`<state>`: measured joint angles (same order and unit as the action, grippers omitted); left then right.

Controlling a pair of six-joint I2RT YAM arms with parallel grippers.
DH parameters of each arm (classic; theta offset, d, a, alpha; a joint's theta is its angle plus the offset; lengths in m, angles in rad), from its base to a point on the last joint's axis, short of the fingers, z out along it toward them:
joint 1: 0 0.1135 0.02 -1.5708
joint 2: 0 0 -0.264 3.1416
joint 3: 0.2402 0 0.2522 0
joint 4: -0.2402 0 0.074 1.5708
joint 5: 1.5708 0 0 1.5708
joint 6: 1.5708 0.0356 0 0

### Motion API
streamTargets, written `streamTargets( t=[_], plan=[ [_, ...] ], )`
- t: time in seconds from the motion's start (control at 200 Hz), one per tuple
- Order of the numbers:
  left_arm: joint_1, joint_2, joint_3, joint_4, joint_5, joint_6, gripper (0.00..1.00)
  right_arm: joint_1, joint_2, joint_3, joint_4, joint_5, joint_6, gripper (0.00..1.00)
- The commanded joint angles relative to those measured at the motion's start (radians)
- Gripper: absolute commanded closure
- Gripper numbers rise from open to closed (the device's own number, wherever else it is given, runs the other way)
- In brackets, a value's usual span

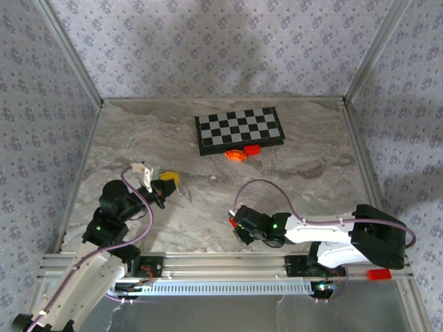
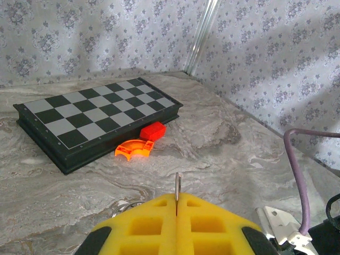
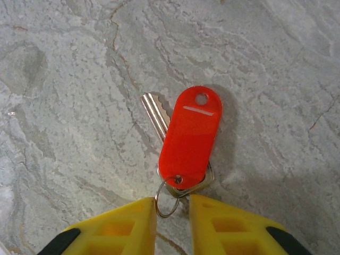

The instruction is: Put the keys on the keyring

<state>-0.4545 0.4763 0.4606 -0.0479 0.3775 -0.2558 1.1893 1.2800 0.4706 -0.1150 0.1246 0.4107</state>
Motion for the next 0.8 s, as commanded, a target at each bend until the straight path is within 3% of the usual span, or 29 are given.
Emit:
streamTargets(
  t=[0.0, 0.52, 0.795],
  plan=[
    [-0.002, -0.014, 0.014, 0.052, 0.002, -0.003, 1.0, 0.006, 0.01, 0.013, -0.017, 0.02, -0.006, 0.78],
    [-0.002, -0.012, 0.01, 0.048, -0.003, -0.005, 1.0, 0.0, 0.0, 0.049, -0.09, 0.025, -0.047, 0.99],
    [-0.002, -0.017, 0.007, 0.049, 0.014, -0.008, 1.0, 0.0, -0.095, 0.076, -0.134, 0.019, -0.113, 1.0]
  ],
)
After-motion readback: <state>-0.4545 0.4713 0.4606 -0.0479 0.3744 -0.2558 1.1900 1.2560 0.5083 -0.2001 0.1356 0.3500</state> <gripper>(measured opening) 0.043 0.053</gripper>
